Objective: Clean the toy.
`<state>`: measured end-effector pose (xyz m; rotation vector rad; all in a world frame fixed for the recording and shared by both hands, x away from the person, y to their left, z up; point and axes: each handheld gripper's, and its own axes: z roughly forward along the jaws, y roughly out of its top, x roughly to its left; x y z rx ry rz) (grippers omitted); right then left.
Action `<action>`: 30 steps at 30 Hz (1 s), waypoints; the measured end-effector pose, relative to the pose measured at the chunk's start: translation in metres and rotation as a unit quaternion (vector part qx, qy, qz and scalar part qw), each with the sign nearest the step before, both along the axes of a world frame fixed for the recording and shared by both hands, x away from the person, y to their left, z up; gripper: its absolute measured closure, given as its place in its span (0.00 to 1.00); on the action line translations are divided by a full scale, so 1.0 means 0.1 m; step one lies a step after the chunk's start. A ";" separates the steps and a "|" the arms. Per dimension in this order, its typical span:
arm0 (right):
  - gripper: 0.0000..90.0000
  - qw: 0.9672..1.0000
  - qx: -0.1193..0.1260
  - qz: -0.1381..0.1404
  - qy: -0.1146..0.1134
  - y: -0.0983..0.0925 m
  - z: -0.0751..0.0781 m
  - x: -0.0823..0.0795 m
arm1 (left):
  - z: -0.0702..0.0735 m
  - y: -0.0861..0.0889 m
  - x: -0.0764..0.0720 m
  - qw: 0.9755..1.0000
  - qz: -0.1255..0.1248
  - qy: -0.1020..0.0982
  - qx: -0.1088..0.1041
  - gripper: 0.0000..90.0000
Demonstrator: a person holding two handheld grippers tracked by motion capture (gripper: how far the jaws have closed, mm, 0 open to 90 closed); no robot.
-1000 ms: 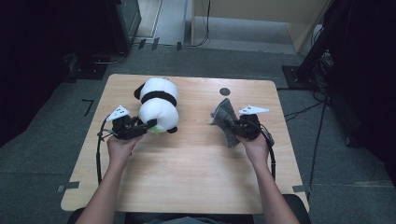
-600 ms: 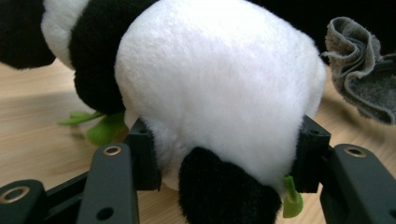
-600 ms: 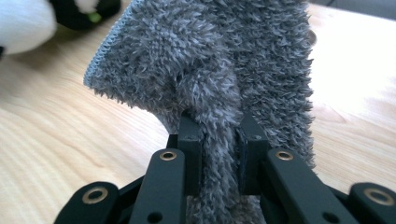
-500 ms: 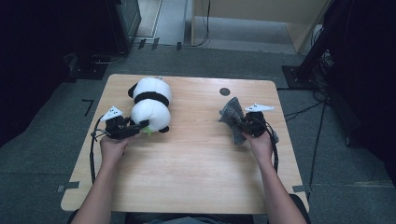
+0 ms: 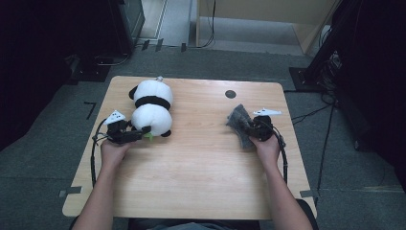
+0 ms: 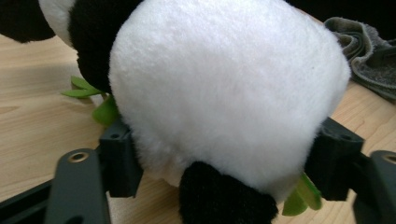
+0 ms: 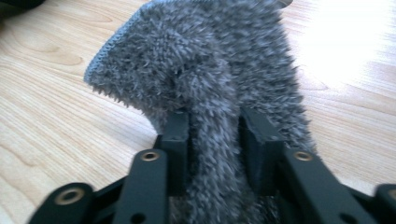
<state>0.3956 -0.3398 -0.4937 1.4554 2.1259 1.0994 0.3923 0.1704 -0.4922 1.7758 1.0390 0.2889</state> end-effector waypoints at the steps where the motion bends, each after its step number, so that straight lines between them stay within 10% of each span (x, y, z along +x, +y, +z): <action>1: 0.68 1.000 -0.001 -0.001 0.000 0.00 -0.01 0.00 | 0.01 0.00 0.00 1.000 0.000 0.003 0.003 0.25; 18: 0.46 0.999 0.040 0.003 -0.006 -0.04 0.08 -0.02 | 0.08 -0.12 -0.09 0.997 -0.013 0.000 0.077 0.14; 30: 0.45 0.999 0.029 0.024 -0.016 0.09 0.18 -0.13 | 0.24 -0.05 -0.16 0.999 -0.007 0.009 0.034 0.01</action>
